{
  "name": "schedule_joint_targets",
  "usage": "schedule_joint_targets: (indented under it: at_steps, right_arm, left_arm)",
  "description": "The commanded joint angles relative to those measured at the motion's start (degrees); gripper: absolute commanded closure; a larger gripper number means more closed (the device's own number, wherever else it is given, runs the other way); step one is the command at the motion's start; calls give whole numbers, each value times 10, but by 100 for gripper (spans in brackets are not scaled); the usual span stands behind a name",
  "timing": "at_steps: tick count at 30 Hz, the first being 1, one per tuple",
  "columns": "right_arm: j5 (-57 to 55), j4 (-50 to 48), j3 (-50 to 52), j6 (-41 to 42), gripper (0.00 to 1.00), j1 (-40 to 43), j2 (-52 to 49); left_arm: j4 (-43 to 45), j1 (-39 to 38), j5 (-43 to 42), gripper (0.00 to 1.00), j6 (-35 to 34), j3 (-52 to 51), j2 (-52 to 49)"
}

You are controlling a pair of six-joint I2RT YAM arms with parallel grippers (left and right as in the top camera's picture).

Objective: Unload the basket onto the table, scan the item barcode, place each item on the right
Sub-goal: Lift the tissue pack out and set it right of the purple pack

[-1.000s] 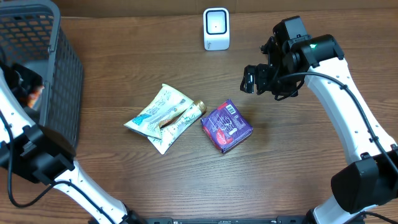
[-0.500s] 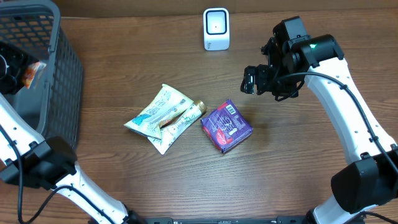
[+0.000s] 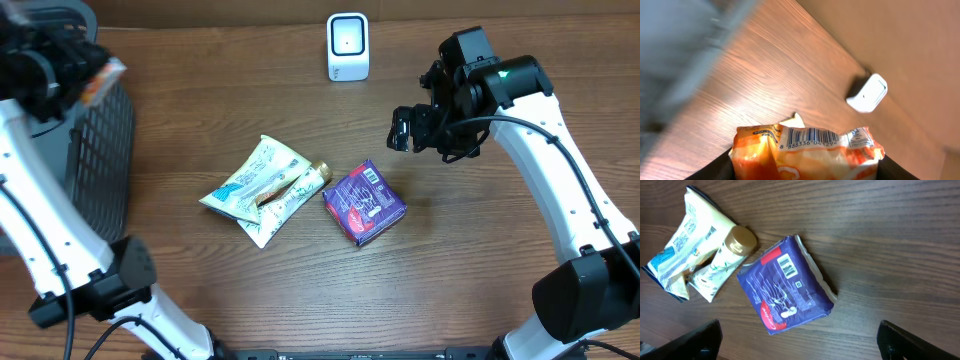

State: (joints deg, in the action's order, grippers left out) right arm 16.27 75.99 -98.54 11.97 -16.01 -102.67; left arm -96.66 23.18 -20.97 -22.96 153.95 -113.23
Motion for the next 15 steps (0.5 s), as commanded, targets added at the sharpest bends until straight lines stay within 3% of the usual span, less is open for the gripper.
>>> schedule_joint_targets:
  at_steps: [1, 4, 8, 15]
  right_arm:
    - [3, 16, 1, 0, 0, -2, 3]
    - [3, 54, 1, -29, 0, -2, 3]
    - [-13, 62, 1, -33, 0, 3, 3]
    - [-35, 65, -11, -33, 2, 54, 5]
  left_arm:
    - [-1, -102, 75, 42, 29, -21, 5]
    - [-1, -215, 150, 42, 29, -67, 5]
    - [22, -307, 195, 42, 28, -132, 4]
    - [130, -426, 201, 43, 19, -301, 4]
